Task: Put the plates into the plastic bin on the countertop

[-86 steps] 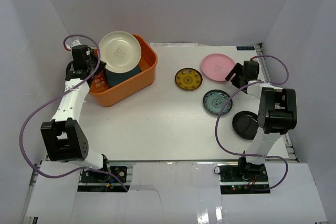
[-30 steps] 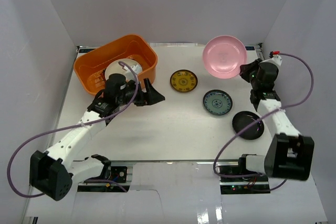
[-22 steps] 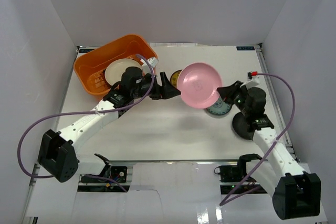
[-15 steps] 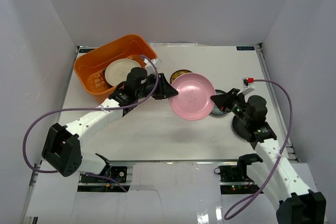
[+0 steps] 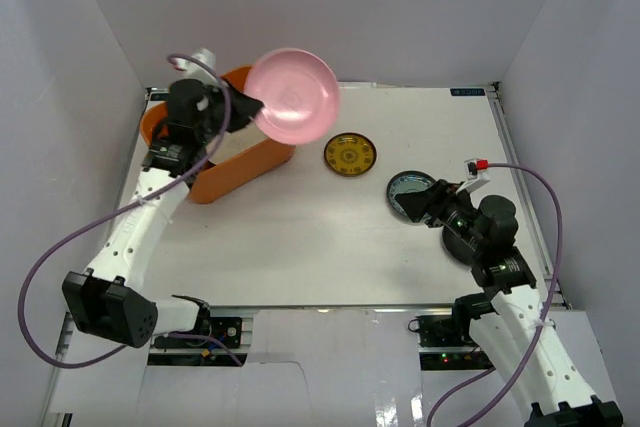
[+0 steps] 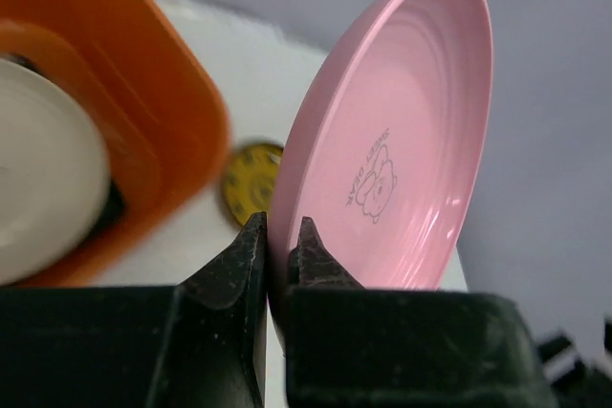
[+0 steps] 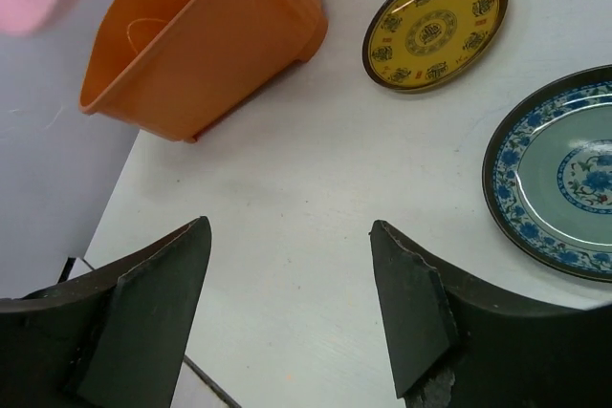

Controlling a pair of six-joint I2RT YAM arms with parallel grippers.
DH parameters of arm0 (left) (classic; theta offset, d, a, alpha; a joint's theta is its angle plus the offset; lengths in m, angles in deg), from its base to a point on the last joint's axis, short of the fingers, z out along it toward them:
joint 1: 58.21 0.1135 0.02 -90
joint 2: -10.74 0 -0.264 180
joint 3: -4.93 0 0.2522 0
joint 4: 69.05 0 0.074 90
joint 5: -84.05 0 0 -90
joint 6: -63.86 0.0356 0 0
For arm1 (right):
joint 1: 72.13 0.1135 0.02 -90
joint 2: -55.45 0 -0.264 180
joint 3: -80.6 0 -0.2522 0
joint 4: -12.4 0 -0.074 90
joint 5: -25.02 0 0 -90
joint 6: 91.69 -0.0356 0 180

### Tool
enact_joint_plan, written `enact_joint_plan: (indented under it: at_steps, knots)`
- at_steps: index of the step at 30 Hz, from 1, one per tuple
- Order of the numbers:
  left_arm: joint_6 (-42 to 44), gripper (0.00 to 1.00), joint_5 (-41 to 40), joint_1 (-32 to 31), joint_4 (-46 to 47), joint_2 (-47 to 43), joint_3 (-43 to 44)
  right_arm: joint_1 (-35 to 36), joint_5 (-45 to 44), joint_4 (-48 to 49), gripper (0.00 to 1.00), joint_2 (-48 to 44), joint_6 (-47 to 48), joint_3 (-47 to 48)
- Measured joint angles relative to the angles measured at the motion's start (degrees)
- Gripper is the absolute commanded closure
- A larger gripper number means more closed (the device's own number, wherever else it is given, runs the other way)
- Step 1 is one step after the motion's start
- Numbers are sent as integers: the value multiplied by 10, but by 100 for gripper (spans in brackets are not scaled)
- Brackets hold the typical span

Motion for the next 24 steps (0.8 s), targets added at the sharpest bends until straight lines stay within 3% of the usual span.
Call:
enact_joint_plan:
  at_steps: [5,7,12,14,15,17,19,24]
  knots:
    - [-1,100,-21,186,-1,17,47,0,-17,-39,25,-47,14,-16]
    - [-1,100,-24,222,-3,48,49,0,-34,-65,20,-61,21,-20]
    - [2,100,-27,259,-26,162,42,0,-78,-107,21,-85,35,-23]
    - [3,82,-30,261,-33,197,27,0,-86,-114,21,-86,38,-26]
    - [4,46,-31,262,-37,209,17,0,-90,-120,21,-86,40,-27]
    - [7,16,-31,263,-49,222,3,0,-98,-133,21,-85,42,-27]
    - [3,2,-21,264,-59,223,-1,0,-110,-137,21,-85,44,-27]
    - [-14,2,25,265,-36,176,-1,0,-176,-139,19,-46,54,-27]
